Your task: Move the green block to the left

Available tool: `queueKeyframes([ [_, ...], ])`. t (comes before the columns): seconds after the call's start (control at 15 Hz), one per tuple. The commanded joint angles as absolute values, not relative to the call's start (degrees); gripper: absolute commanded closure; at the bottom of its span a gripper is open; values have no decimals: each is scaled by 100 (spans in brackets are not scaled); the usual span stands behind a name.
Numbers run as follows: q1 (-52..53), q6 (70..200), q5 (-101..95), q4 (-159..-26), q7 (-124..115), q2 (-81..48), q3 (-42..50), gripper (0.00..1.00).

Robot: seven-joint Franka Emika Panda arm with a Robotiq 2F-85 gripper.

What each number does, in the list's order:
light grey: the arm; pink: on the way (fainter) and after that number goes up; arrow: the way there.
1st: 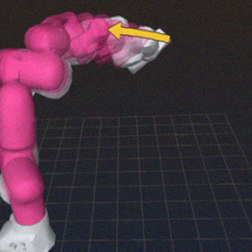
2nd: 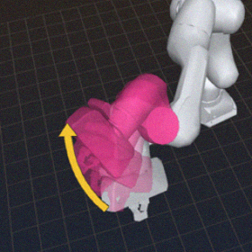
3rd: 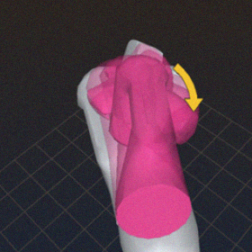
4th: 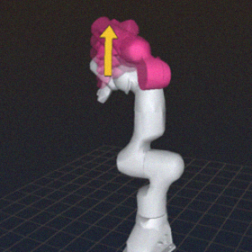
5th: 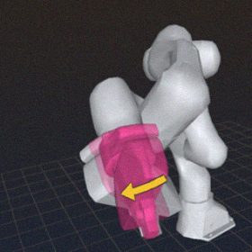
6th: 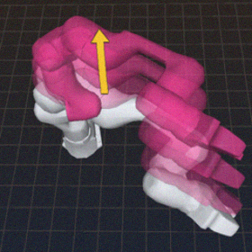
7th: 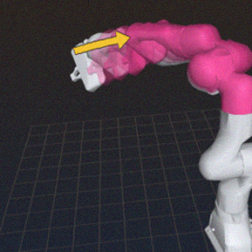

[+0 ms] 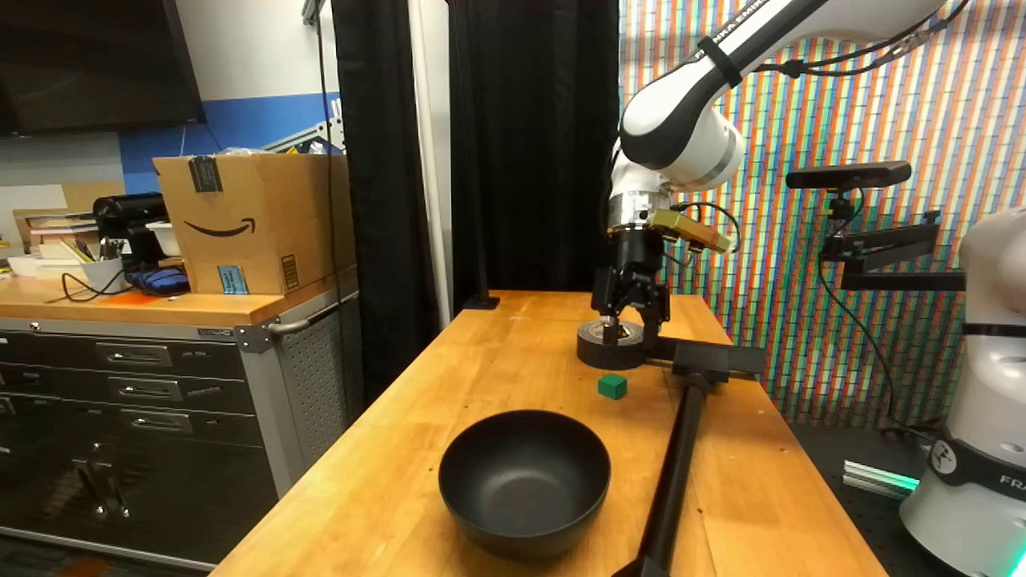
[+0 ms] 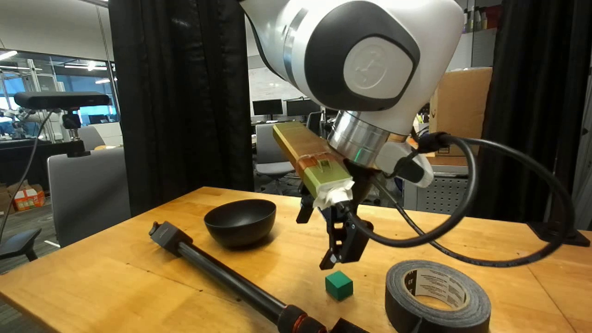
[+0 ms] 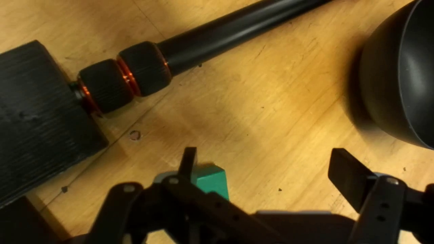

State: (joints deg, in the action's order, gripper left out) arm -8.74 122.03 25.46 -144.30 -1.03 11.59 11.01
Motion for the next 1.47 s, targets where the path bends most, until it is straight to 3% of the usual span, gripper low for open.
queueKeyframes([
  [0.0, -1047, 12459, 2158, -14647, -163, 1309, 1125, 0],
  [0.8, -1113, 12901, 557, -14591, -1232, 1221, 779, 0],
  [1.4, -785, 12846, 591, -14324, -1289, 1013, 459, 0],
])
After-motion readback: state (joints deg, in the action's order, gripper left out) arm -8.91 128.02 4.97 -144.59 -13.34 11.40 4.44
